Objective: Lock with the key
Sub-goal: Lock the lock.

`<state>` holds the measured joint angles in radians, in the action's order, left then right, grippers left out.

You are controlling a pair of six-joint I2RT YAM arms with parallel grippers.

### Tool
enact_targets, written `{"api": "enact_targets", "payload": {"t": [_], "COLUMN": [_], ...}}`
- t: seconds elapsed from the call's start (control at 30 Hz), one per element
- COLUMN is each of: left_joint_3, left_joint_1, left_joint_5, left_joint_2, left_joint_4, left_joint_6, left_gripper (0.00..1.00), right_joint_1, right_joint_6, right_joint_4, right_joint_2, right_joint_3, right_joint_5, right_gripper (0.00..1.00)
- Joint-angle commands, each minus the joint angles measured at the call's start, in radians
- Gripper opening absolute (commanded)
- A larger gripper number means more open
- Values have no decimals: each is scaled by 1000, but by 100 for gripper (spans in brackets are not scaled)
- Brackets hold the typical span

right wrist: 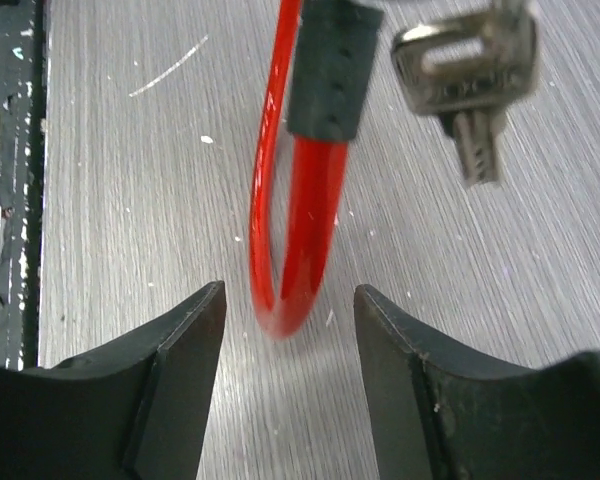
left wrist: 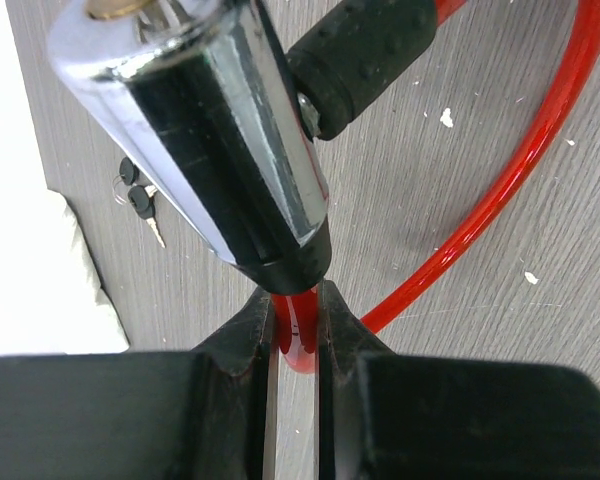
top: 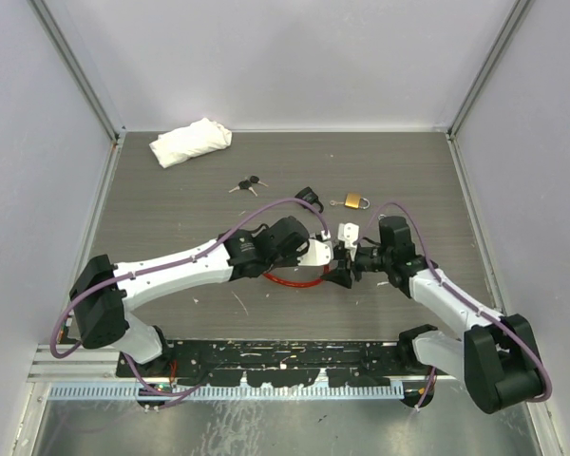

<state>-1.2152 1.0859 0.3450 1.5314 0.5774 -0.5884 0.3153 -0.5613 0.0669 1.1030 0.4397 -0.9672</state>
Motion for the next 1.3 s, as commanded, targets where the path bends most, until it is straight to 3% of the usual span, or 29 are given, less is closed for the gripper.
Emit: {"api": "enact_targets", "payload": {"t": [0.0,0.2,0.33,0.47,0.67,0.97,1.27], "left_joint_3": [-18,-2,12,38,104,125,106], "left_joint_1": [12,17,21,22,23,23,28], "left_joint_5": [-2,-8,-14,-29,-65,-104,-100], "left_joint_2": [11,-8,-22,-48,-102,-149,-132], "left_joint_4": [35,24,15,1,-32,-27,-13], "left_joint_6": [2,-1,-1,-13,-52,-55,-36], "left_gripper": [0,0,0,0,0,0,0], "right_joint_1": [-83,-245,-347,-381,-380,-298,-118], "right_joint_6": [-188,-470,-489,-265,74,568,758], "right_joint_4": [-247,-589,-718,-791,-938,-838,-764], "right_joint_2": [-49,-85,-95,-53,53,-7,6], "right_joint_3": [73,156,244,407,650,660,640], "right_joint_5": [-60,-102,-132,-150,-302,-233,-59], "right_gripper": [61,63,63,63,63,57,48]}}
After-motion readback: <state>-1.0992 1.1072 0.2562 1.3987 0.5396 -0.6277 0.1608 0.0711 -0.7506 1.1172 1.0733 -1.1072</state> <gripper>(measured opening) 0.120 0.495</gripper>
